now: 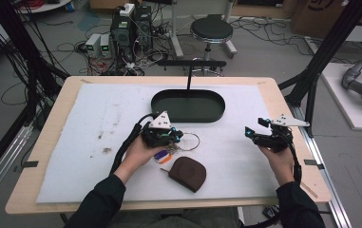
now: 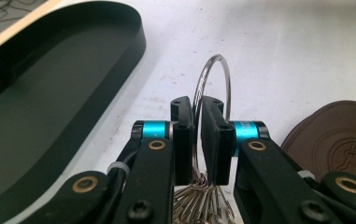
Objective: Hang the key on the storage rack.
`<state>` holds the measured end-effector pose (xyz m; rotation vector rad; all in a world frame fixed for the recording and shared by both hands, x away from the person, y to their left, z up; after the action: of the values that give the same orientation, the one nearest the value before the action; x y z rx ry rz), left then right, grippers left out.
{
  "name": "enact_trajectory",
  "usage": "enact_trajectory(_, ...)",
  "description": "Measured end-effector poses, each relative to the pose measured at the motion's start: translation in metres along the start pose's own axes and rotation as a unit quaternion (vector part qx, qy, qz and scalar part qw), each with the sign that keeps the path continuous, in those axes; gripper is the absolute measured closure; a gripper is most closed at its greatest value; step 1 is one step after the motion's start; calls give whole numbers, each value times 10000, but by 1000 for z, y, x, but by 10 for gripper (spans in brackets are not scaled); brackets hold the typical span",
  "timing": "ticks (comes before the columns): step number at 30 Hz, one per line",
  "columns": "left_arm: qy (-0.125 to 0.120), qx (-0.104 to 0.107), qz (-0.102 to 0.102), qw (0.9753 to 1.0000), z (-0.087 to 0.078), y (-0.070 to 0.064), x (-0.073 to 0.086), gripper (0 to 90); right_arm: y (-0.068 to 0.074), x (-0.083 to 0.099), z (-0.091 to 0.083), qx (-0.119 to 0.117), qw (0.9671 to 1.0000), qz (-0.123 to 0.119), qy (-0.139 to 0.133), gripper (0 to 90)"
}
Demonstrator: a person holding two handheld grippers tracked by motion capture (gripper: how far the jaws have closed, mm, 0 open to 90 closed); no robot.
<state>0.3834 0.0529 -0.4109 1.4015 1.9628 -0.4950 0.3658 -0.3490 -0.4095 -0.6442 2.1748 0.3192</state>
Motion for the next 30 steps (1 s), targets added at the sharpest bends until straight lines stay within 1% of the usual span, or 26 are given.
enact_trajectory(3,24,26,30,10000,1,0,0,857,0,0,0,4,10000,-10,-5,278)
enact_trajectory(5,-58,87,33,9999,0,0,0,861,0,0,-1,-5,10000,14,-3,278)
enact_trajectory(8,-81,107,44,9999,-2,0,0,862,-1,0,-1,7,10000,-6,-10,278)
enact_trajectory(9,-125,115,16,9999,-3,1,0,862,-1,0,0,0,10000,2,-9,278)
enact_trajectory(10,-231,119,-30,9997,-7,2,0,863,0,0,0,0,10000,3,-10,278)
enact_trajectory(11,-231,119,-30,9997,-7,2,0,863,0,0,-1,-5,10000,4,-4,278)
enact_trajectory(12,-373,129,-103,9992,-11,4,0,864,0,0,0,-2,10000,7,0,278)
enact_trajectory(13,-373,129,-103,9992,-11,4,0,864,0,0,0,-2,10000,7,0,278)
enact_trajectory(15,-543,87,-121,9984,-19,6,0,864,0,0,0,-3,10000,2,10,278)
enact_trajectory(18,-686,38,-137,9975,-27,7,-1,864,0,0,0,-1,10000,7,10,278)
enact_trajectory(19,-686,38,-137,9975,-27,7,-1,864,0,0,0,0,10000,3,11,278)
enact_trajectory(20,-785,10,-151,9968,-31,8,-1,864,0,0,0,0,10000,-7,6,278)
enact_trajectory(21,-785,10,-151,9968,-31,8,-1,865,0,0,1,1,10000,-8,5,278)
enact_trajectory(22,-837,-25,-179,9963,-35,8,-1,865,0,0,1,-10,10000,7,16,278)
enact_trajectory(23,-823,-53,-143,9965,-37,9,-2,864,0,0,1,-12,10000,4,31,278)
enact_trajectory(25,-850,-75,-151,9962,-39,9,-3,865,0,0,1,1,10000,-18,32,278)
enact_trajectory(26,-916,-107,-148,9956,-44,10,-5,865,0,0,1,0,10000,-7,35,278)
enact_trajectory(27,-916,-107,-148,9956,-44,10,-5,864,0,0,1,0,10000,-5,41,279)
enact_trajectory(28,-968,-155,-123,9951,-49,11,-8,864,0,0,2,4,10000,-14,33,279)
enact_trajectory(29,-968,-155,-123,9951,-49,11,-8,864,0,0,2,0,10000,-12,29,279)
enact_trajectory(30,-1017,-194,-129,9945,-53,13,-10,865,0,0,2,-1,10000,-13,35,279)
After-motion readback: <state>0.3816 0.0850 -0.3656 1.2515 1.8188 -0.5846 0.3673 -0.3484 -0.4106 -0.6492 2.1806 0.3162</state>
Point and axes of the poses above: each handheld gripper's, and its own axes: z roughly forward along the jaws, x roughly out of its underside, y roughly to its left, the point moved 1 cm from there along z, roughly forward along the jaws, and after that the axes turned 12 degrees about y, right-handed, at the moved point
